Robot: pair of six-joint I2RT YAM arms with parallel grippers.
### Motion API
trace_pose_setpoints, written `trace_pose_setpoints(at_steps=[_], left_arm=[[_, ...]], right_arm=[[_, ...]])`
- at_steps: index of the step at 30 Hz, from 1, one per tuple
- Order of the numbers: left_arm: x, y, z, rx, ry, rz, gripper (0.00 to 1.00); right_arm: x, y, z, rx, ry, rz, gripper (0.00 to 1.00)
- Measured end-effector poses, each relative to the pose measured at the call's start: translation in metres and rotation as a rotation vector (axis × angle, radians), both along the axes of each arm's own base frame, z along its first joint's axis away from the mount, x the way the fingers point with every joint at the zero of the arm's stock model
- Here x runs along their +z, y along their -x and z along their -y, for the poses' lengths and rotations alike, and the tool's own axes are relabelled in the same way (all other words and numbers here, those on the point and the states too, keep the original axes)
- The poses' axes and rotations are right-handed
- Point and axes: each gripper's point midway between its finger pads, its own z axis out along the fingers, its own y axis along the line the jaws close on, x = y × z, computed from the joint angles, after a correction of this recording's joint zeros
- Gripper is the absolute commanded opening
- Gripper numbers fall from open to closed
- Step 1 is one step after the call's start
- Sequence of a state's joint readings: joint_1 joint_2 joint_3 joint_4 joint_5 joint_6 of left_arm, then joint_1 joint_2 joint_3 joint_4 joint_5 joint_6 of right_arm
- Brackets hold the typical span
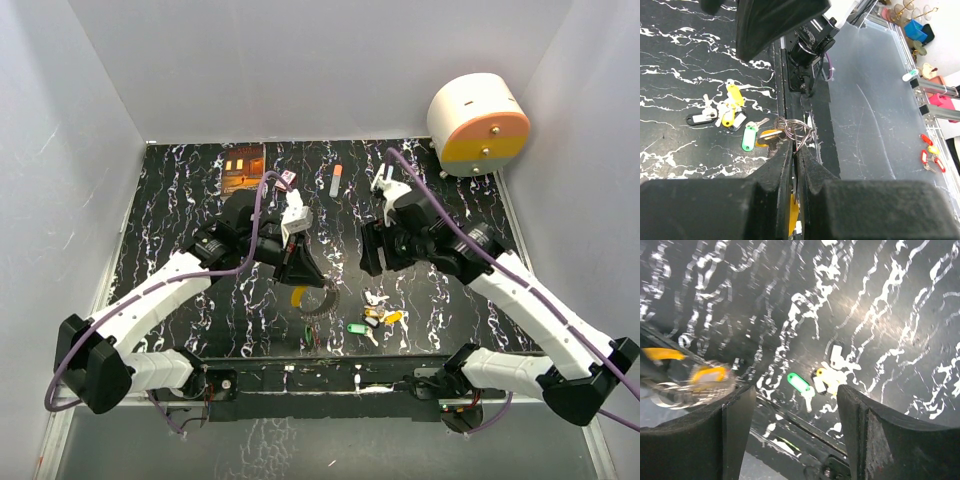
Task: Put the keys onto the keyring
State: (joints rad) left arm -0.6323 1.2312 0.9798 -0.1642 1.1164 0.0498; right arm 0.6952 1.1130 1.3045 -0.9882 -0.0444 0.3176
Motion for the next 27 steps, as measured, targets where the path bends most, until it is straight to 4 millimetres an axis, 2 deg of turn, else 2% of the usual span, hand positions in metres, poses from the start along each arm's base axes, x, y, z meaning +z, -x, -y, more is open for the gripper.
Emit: trace_pose_setpoints(at_steps=[6,11,14,15,19,27], left_arm=[[0.003,-0.003,-0.003,0.04,-0.001,0.026,0.0],[-0.01,-0.014,-0.007,0.118,-0.037,-0.009,0.0],[-0.014,-0.02,-0.009,0.152,-0.052,-0.021,0.0],[-0.014,-0.021,-0.009,0.162,-0.055,-0.024,0.0],[-0.016,-0.024,-0.01,0.182,-0.065,-0.026,0.0],[-0.018,-0.028,-0.011,0.202,-0.074,-0.021,0.0]], right_arm=[[-0.063,0.013,0.023,-0.069,0.12,-0.117,0.65],[-0.106,0.027,0.035,-0.094,0.192,-0.212,0.6],[-0.12,0.027,0.036,-0.102,0.213,-0.239,0.6],[-0.125,0.026,0.036,-0.106,0.219,-0.245,0.55],[-0.143,0.021,0.032,-0.112,0.23,-0.275,0.49],[-0.18,0.013,0.024,-0.127,0.252,-0.352,0.43]])
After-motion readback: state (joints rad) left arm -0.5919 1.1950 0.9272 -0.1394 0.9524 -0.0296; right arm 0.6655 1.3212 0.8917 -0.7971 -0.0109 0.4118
